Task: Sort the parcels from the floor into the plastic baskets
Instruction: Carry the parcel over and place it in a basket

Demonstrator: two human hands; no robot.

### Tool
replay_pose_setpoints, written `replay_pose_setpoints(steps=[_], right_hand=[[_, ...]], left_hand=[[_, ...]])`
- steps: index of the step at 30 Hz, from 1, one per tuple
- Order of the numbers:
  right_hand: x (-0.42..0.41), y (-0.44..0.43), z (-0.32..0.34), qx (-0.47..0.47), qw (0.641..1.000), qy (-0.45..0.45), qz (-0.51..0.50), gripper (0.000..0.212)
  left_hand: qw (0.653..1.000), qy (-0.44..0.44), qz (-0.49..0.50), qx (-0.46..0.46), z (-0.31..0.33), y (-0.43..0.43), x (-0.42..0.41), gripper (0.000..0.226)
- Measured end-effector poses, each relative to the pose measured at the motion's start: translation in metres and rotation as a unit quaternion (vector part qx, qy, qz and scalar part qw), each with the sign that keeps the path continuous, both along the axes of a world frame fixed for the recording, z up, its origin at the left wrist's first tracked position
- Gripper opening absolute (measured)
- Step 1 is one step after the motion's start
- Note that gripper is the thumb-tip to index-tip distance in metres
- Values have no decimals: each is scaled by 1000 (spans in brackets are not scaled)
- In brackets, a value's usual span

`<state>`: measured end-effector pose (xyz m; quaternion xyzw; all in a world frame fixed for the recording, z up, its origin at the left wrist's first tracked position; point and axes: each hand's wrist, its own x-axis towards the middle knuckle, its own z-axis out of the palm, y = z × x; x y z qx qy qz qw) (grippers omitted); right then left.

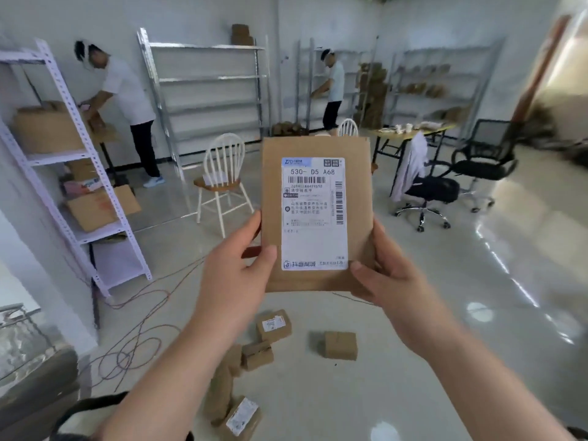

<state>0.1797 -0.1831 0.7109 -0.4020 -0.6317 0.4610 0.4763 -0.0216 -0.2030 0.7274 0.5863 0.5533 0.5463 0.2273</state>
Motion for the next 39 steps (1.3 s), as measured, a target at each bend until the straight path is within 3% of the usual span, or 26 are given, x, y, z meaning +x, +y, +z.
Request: replay_pose_setpoints(steps=[7,15,20,28,39], right_hand=[[51,-80,13,11,984,40,-172,68],[103,-205,-7,-10,923,69,-379,71],[132,-273,-14,-25,857,101,-505,74],[202,-399,-28,-48,767,167,-618,68],[275,-509,-94,-100,608,241,-750,65]], left_hand=[[976,11,-219,1,10,10,63,52],[889,-6,-454,-54,-12,-31,168,53],[835,-3,-547,-62,-23,-74,238,53],[728,-4,-682,-70,-46,-174,366,50],[597,86,-785,-145,-101,-280,504,56]])
